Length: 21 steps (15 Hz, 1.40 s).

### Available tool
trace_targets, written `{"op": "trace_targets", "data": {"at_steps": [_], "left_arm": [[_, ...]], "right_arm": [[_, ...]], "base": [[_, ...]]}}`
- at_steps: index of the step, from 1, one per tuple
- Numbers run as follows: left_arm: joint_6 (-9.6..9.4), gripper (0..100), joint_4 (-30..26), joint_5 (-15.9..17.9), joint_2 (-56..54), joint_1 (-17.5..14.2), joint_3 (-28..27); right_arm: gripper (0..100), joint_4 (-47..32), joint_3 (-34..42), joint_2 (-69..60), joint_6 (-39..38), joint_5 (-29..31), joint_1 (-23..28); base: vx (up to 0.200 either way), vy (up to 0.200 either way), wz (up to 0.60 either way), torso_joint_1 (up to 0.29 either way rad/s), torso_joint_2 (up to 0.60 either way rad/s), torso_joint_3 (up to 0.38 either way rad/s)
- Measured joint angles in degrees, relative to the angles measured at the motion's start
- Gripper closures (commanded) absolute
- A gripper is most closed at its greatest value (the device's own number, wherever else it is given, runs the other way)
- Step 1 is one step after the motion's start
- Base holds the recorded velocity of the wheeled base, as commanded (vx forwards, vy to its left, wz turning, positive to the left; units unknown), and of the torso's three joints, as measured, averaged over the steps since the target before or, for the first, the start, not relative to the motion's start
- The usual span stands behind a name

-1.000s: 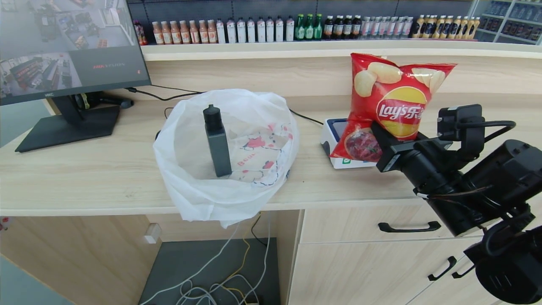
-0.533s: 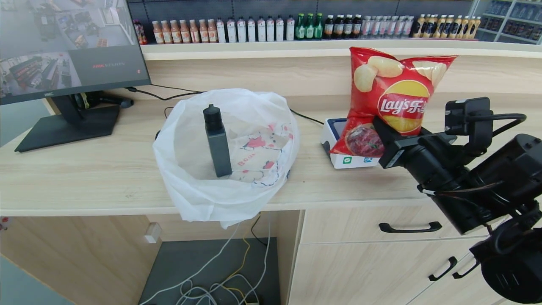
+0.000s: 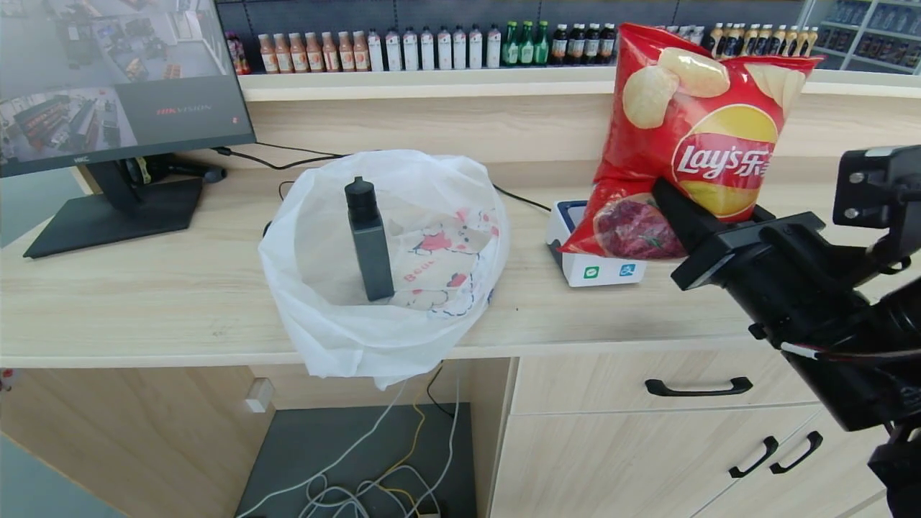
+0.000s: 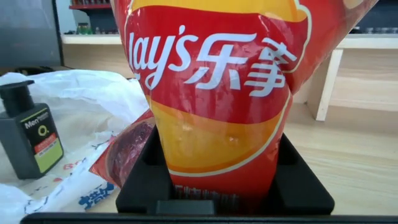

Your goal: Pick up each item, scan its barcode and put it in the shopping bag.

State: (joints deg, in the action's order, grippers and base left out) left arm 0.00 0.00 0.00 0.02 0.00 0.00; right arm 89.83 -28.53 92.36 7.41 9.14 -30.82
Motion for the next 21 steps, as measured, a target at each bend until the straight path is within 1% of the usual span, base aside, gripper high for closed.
{"op": "trace_targets", "data": {"at_steps": [3, 5, 9, 15, 17, 21], "left_arm": [[0.0, 0, 0.0, 0.0, 0.0, 0.0, 0.0], [0.0, 0, 0.0, 0.0, 0.0, 0.0, 0.0], [0.0, 0, 0.0, 0.0, 0.0, 0.0, 0.0], [-0.02, 0, 0.0, 0.0, 0.0, 0.0, 0.0], [-0.46, 0, 0.0, 0.0, 0.0, 0.0, 0.0], [-0.46, 0, 0.0, 0.0, 0.0, 0.1, 0.0]], "right_arm": [[100, 0.1, 1.5, -2.8, 0.2, 0.0, -3.0], [100, 0.1, 2.3, -4.3, 0.2, 0.0, -3.6], [100, 0.1, 4.0, -6.5, 0.2, 0.0, -3.8], [100, 0.1, 4.2, -7.4, 0.2, 0.0, -3.8], [100, 0.1, 4.5, -7.8, 0.2, 0.0, -3.8], [100, 0.1, 5.0, -8.6, 0.2, 0.0, -3.7]], "base": [[0.0, 0.0, 0.0, 0.0, 0.0, 0.0], [0.0, 0.0, 0.0, 0.0, 0.0, 0.0], [0.0, 0.0, 0.0, 0.0, 0.0, 0.0], [0.0, 0.0, 0.0, 0.0, 0.0, 0.0], [0.0, 0.0, 0.0, 0.0, 0.0, 0.0], [0.0, 0.0, 0.0, 0.0, 0.0, 0.0]]}}
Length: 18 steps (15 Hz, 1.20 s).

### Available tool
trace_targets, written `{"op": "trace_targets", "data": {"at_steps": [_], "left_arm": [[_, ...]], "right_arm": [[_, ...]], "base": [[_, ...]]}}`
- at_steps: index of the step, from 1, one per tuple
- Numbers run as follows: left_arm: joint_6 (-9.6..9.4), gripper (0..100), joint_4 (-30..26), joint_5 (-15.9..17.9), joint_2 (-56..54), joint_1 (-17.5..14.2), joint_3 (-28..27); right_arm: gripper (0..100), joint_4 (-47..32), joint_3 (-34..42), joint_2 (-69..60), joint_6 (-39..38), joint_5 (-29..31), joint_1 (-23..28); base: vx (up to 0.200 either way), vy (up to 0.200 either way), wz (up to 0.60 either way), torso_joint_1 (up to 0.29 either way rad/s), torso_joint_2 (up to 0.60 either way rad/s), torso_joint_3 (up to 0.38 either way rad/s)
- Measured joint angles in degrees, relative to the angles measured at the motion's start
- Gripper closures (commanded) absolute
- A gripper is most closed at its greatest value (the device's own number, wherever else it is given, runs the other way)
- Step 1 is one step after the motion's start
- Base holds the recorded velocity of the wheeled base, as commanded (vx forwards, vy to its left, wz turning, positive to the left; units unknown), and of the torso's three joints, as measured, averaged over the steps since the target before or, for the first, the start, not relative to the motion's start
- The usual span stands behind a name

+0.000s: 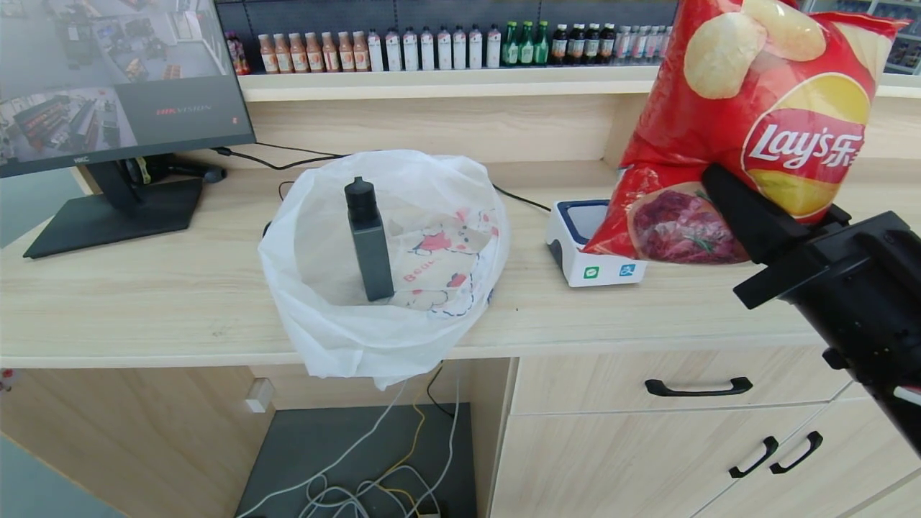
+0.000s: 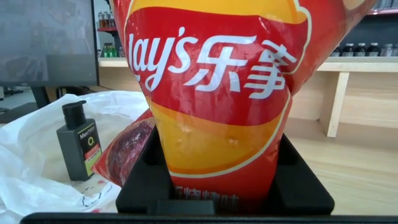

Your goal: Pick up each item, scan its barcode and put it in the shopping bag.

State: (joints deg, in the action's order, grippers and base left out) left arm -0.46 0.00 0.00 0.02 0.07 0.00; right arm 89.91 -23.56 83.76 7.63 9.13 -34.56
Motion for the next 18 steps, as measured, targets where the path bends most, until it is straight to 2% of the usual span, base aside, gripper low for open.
{"op": "trace_targets", "data": {"at_steps": [3, 16, 18], "left_arm": [[0.06, 0, 0.0, 0.0, 0.0, 0.0, 0.0], [0.37, 0, -0.1, 0.0, 0.0, -0.1, 0.0], [0.28, 0, 0.0, 0.0, 0.0, -0.1, 0.0]], "right_arm": [[100, 0.0, -0.7, 0.1, 0.0, 0.0, 0.0], [100, 0.0, -3.9, 2.6, 0.0, -0.5, -0.1], [100, 0.1, -4.0, 2.7, 0.0, -0.6, -0.1]], "base": [[0.0, 0.0, 0.0, 0.0, 0.0, 0.0], [0.0, 0.2, 0.0, 0.003, 0.0, 0.002], [0.0, 0.0, 0.0, 0.0, 0.0, 0.0]]}}
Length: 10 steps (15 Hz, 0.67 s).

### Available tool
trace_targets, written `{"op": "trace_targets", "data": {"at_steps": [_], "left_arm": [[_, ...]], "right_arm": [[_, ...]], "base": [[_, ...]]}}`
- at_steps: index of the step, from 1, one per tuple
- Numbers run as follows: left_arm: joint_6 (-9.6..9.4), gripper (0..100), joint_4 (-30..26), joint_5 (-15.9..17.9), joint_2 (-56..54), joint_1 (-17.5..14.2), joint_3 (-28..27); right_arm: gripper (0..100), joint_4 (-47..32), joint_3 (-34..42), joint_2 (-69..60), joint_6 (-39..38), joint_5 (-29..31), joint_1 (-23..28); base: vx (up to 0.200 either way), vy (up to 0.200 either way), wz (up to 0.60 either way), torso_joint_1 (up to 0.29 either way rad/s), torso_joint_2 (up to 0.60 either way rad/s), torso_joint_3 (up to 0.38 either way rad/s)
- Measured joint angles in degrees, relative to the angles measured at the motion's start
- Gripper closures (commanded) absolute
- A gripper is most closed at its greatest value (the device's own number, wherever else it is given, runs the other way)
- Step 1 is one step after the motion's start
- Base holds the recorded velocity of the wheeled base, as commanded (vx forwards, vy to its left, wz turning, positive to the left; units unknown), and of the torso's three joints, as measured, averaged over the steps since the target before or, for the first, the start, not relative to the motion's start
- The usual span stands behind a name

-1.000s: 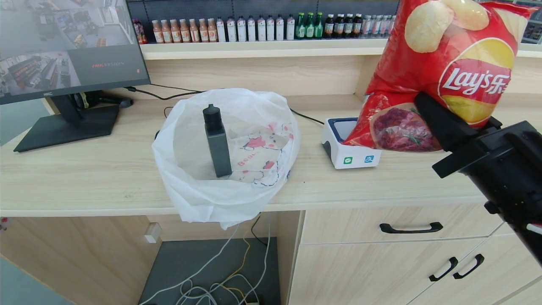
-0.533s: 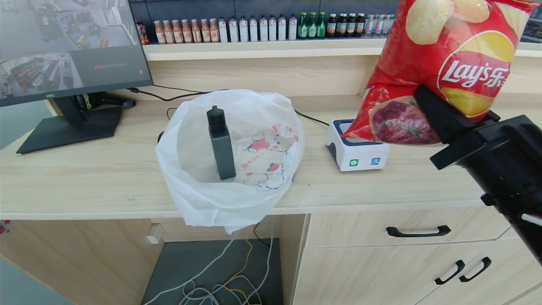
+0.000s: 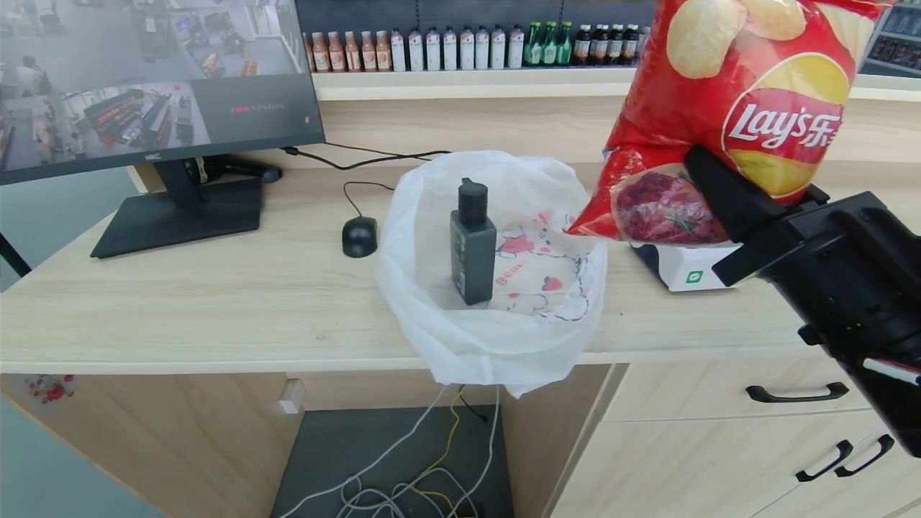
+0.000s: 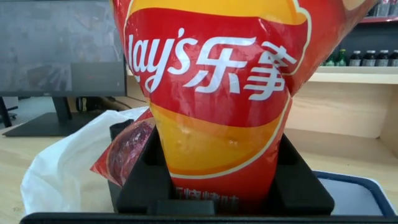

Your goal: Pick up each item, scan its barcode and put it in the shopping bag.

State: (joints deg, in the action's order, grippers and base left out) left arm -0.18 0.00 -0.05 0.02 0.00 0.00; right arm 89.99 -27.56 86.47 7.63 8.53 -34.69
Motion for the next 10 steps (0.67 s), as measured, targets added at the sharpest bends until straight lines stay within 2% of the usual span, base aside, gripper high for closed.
{"op": "trace_targets", "data": {"at_steps": [7, 10], "left_arm": [[0.0, 0, 0.0, 0.0, 0.0, 0.0, 0.0], [0.02, 0, 0.0, 0.0, 0.0, 0.0, 0.0]], "right_arm": [[100, 0.0, 0.4, 0.1, 0.8, 0.5, 0.0], [100, -5.3, -0.4, -0.1, -0.1, 0.4, -0.7]], "base": [[0.0, 0.0, 0.0, 0.0, 0.0, 0.0], [0.0, 0.0, 0.0, 0.0, 0.0, 0.0]]}}
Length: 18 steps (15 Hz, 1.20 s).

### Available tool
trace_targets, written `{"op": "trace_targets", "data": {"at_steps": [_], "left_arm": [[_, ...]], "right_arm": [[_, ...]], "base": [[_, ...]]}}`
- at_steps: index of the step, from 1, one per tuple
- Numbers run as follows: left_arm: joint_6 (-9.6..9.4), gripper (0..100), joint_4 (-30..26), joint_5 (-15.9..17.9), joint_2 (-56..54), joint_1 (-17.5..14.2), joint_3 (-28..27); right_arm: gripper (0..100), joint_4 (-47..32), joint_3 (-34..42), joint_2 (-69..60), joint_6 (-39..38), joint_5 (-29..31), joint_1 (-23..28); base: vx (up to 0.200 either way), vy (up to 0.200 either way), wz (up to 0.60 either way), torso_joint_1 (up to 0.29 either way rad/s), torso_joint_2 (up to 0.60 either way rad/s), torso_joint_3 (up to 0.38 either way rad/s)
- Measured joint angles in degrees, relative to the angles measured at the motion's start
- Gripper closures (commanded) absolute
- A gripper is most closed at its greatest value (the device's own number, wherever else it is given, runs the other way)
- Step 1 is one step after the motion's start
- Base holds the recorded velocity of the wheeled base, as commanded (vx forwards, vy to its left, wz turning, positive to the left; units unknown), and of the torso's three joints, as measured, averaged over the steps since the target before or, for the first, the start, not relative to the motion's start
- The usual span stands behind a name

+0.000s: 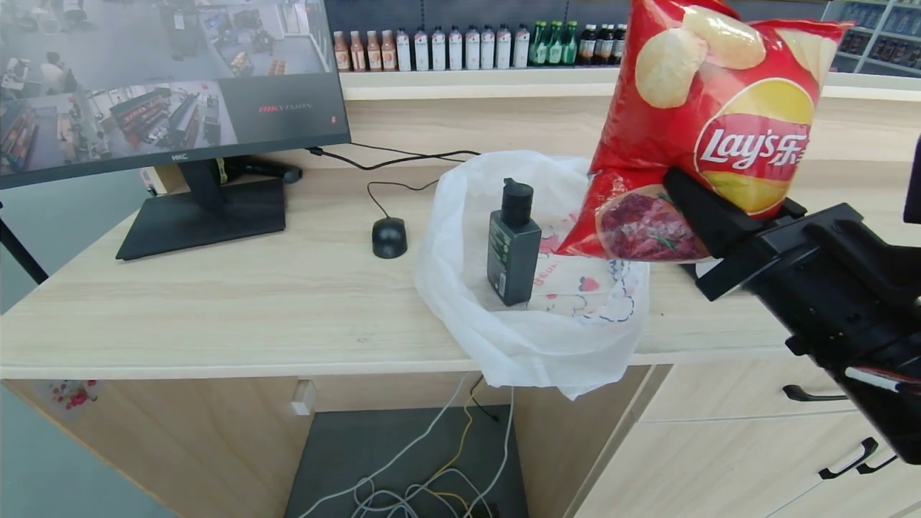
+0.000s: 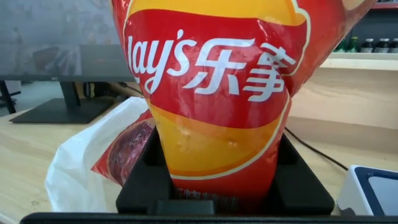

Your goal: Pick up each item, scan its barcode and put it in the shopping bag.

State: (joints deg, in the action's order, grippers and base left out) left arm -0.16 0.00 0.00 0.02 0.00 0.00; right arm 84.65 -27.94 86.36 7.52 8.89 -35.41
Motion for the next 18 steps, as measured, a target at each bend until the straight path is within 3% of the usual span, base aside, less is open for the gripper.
{"op": "trace_targets", "data": {"at_steps": [2, 4, 7, 14, 18], "left_arm": [[0.0, 0, 0.0, 0.0, 0.0, 0.0, 0.0], [-0.02, 0, 0.0, 0.0, 0.0, 0.0, 0.0], [-0.02, 0, 0.0, 0.0, 0.0, 0.0, 0.0], [-0.02, 0, 0.0, 0.0, 0.0, 0.0, 0.0], [-0.02, 0, 0.0, 0.0, 0.0, 0.0, 0.0]], "right_arm": [[100, -9.0, -2.7, -1.2, -1.5, -0.1, -0.5], [100, -22.8, -7.9, -3.4, -3.9, -0.3, -0.6], [100, -32.9, -16.1, -5.0, -5.9, -1.2, -0.7], [100, -35.0, -25.4, -1.7, -4.9, -1.0, -5.3], [100, -35.0, -26.0, 0.6, -2.7, -0.8, -9.8]], "base": [[0.0, 0.0, 0.0, 0.0, 0.0, 0.0], [0.0, 0.0, 0.0, 0.0, 0.0, 0.0], [0.0, 0.0, 0.0, 0.0, 0.0, 0.0], [0.0, 0.0, 0.0, 0.0, 0.0, 0.0], [0.0, 0.0, 0.0, 0.0, 0.0, 0.0]]}}
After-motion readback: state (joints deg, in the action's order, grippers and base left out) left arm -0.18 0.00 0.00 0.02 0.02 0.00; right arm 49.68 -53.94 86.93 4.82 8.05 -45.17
